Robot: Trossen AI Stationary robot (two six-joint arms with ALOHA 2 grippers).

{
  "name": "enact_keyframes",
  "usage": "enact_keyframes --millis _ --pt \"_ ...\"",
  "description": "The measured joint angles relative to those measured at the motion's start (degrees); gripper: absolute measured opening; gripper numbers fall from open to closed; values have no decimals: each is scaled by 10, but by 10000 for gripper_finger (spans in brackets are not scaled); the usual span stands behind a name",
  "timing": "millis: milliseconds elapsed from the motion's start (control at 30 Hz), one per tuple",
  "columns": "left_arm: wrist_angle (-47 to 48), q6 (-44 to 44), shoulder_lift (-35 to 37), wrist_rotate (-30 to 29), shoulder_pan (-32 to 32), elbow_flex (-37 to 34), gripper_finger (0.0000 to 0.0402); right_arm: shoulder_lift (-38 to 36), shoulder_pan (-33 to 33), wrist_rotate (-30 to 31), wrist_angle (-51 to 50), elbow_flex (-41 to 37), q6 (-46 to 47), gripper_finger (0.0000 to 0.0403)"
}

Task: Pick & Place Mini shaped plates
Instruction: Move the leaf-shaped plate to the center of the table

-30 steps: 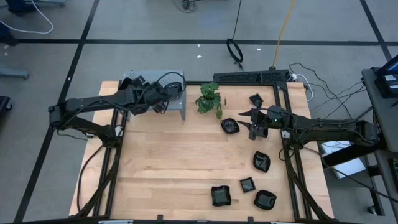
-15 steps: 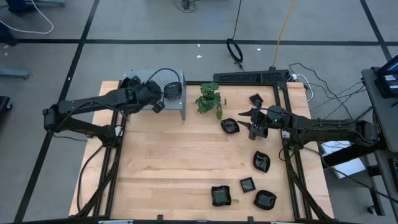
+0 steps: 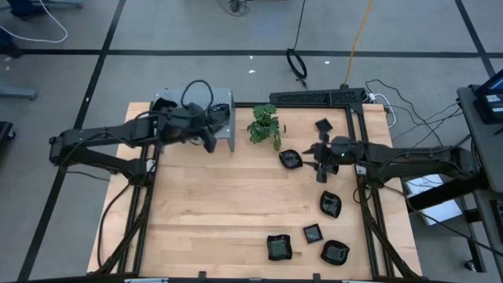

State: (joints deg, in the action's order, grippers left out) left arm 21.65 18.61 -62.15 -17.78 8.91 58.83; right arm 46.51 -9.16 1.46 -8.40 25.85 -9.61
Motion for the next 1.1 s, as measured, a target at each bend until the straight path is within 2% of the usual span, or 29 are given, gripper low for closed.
enact_keyframes --millis 100,233,500,733,1100 --pt "-67 -1 -18 30 -30 0 150 32 31 0 -11 0 0 153" --pt "-129 -3 -45 33 -72 0 150 93 68 10 21 0 -5 153" --pt "-189 -2 -92 33 -134 0 150 215 97 147 87 0 -92 153" --pt "-210 -5 -117 27 -167 0 150 284 96 150 125 0 -100 153" --pt "-220 -4 -125 22 -181 0 150 336 94 150 182 0 -111 153"
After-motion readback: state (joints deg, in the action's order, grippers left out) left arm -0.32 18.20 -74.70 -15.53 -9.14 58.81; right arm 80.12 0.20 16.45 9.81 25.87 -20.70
